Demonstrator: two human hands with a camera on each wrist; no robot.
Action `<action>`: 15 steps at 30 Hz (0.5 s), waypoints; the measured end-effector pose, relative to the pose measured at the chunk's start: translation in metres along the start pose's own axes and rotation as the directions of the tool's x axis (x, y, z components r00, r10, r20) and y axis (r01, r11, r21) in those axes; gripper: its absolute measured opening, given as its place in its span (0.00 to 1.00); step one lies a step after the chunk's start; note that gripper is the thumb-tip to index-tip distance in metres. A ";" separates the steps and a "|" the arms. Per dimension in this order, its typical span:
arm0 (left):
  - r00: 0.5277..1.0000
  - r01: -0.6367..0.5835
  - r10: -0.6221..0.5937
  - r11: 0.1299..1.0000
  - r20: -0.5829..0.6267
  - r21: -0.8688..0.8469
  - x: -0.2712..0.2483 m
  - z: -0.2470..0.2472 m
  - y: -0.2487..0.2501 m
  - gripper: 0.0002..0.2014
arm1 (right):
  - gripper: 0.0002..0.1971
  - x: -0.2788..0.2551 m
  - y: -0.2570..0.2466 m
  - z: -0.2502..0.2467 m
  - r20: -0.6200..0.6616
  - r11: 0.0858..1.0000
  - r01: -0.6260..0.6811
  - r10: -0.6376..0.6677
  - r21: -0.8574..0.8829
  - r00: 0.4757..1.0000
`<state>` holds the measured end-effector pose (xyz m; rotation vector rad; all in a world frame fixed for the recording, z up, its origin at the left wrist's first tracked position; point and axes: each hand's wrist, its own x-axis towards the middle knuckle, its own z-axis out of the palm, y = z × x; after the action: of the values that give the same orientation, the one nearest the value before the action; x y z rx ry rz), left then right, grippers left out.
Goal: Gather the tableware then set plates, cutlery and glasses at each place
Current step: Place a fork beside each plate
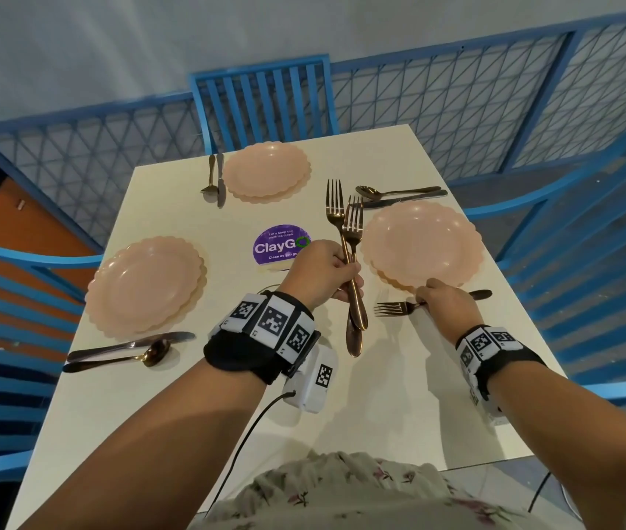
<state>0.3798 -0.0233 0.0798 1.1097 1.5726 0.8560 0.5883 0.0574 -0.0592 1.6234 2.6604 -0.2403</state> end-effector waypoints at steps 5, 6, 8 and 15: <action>1.000 -0.013 0.013 1.000 0.005 -0.014 -0.004 -0.002 0.001 0.03 | 0.05 0.001 0.006 0.001 -0.004 0.998 -0.059 0.059 -0.003 0.998; 1.000 -0.012 0.012 1.000 0.004 -0.018 -0.004 -0.002 0.001 0.03 | 0.05 0.001 0.008 0.001 -0.006 0.998 -0.067 0.067 0.000 0.998; 1.000 -0.009 0.009 1.000 0.001 -0.023 -0.005 -0.003 0.001 0.03 | 0.05 0.001 0.010 0.002 -0.009 0.997 -0.076 0.076 -0.001 0.997; 1.000 -0.013 0.013 1.000 0.005 -0.021 -0.004 -0.003 0.000 0.04 | 0.06 0.001 0.015 0.000 -0.024 0.994 -0.111 0.111 0.007 0.994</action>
<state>0.3769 -0.0267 0.0821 1.1072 1.5504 0.8761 0.6007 0.0648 -0.0607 1.7800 2.5782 -0.2264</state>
